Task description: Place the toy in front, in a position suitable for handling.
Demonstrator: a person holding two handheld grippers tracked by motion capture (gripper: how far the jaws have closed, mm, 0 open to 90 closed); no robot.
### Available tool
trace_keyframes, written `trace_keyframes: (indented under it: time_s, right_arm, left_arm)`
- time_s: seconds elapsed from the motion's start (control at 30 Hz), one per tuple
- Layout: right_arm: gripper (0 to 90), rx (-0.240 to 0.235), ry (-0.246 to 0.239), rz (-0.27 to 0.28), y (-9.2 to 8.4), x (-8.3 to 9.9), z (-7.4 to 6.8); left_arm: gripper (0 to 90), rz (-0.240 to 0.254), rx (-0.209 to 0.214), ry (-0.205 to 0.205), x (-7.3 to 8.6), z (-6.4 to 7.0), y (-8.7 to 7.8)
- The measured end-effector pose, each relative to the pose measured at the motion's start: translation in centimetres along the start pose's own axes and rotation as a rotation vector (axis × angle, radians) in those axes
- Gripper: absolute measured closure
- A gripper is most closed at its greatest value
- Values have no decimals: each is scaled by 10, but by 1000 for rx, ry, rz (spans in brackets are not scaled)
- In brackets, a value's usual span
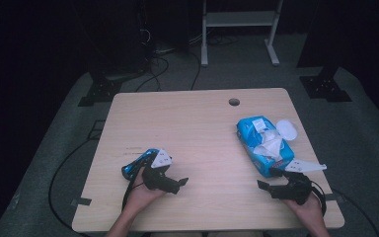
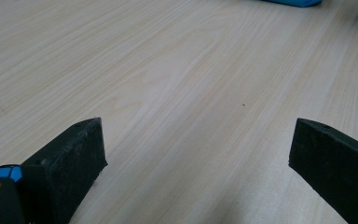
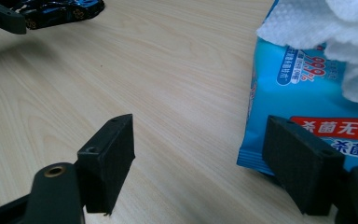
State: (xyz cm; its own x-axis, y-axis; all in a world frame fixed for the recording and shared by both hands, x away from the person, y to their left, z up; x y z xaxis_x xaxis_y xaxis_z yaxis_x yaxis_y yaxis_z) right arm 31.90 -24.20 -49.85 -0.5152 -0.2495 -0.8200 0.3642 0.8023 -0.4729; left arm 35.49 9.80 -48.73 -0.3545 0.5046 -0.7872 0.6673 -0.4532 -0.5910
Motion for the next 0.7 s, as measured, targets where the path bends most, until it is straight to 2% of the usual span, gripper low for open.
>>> trace_keyframes:
  time_s: [0.2,0.37,0.47,0.7]
  right_arm:
    - [242,0,-8,-2,1,-1,-1]
    - [242,1,-4,-1,1,-1,0]
    - [242,3,-4,-2,2,-1,0]
    - [242,1,-11,-7,2,-1,-2]
  left_arm:
    - [31,5,-18,-9,0,-3,-3]
    - [31,15,-40,6,-2,-7,-6]
    - [31,15,-63,23,-3,-11,-8]
    - [31,29,-107,16,-7,-24,-13]
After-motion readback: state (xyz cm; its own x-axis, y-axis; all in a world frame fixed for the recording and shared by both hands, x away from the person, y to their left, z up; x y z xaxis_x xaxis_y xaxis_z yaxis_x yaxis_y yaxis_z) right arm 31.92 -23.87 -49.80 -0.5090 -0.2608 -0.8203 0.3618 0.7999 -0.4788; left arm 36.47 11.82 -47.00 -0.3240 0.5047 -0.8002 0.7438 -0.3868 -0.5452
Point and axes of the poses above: each handheld gripper's, and its own axes: y roughly forward along the jaws, x roughly out of its underside, z roughly to its right, the point moved 7 cm from there along y, roughly forward along the jaws, and after that the axes turned 15 degrees about -x, right-handed, at the moved point
